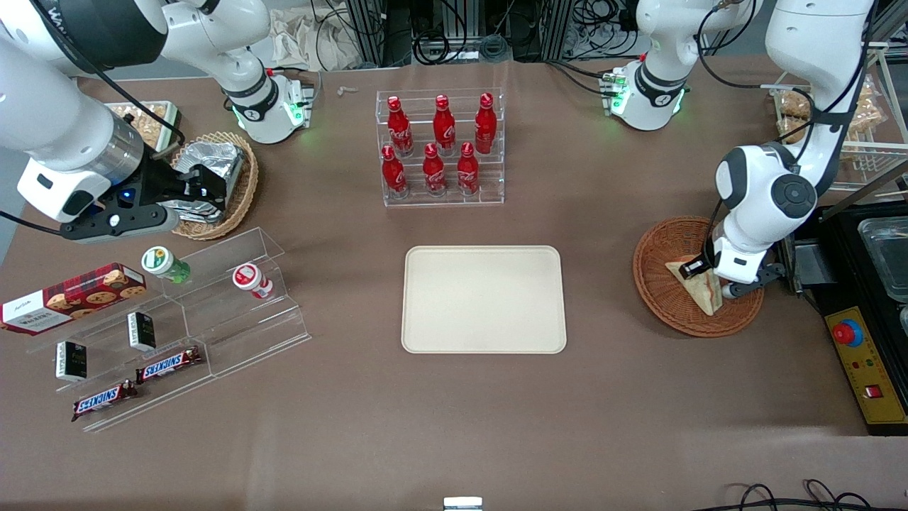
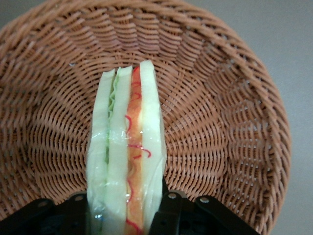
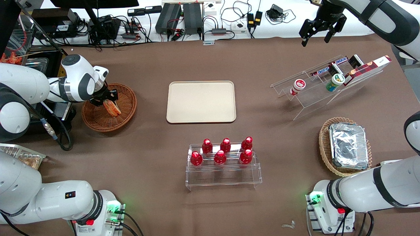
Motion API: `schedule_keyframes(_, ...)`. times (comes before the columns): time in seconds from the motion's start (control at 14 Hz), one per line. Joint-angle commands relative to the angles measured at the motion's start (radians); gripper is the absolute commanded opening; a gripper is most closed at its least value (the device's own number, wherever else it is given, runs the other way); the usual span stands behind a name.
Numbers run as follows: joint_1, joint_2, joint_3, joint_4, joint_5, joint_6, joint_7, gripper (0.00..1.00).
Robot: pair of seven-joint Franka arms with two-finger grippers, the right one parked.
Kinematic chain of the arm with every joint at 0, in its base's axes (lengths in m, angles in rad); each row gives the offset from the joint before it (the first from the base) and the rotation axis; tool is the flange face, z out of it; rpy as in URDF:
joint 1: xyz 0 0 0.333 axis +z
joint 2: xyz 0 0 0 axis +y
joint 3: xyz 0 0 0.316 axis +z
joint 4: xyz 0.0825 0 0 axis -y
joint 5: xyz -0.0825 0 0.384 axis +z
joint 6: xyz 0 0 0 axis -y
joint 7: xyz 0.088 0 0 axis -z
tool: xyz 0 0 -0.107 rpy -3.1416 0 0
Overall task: Place sandwich from basket to tray
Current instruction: 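Close the left gripper on the sandwich and lift it up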
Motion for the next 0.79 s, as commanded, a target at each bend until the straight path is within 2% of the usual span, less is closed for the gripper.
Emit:
schedule_keyframes(0.0, 0.002, -0.076, -0.002, 0.003, 0.007, -0.057, -0.016, 0.0)
schedule_keyframes(0.14, 0.002, -0.125, -0.004, 0.044, 0.007, -0.15, -0.013, 0.0)
schedule_keyframes(0.29, -0.001, -0.158, -0.01, 0.146, 0.007, -0.33, -0.008, 0.0)
schedule_keyframes(0.5, -0.01, -0.159, -0.039, 0.404, 0.009, -0.705, 0.001, 0.0)
schedule_keyframes(0.71, -0.009, -0.15, -0.102, 0.642, 0.005, -0.958, 0.05, 0.0)
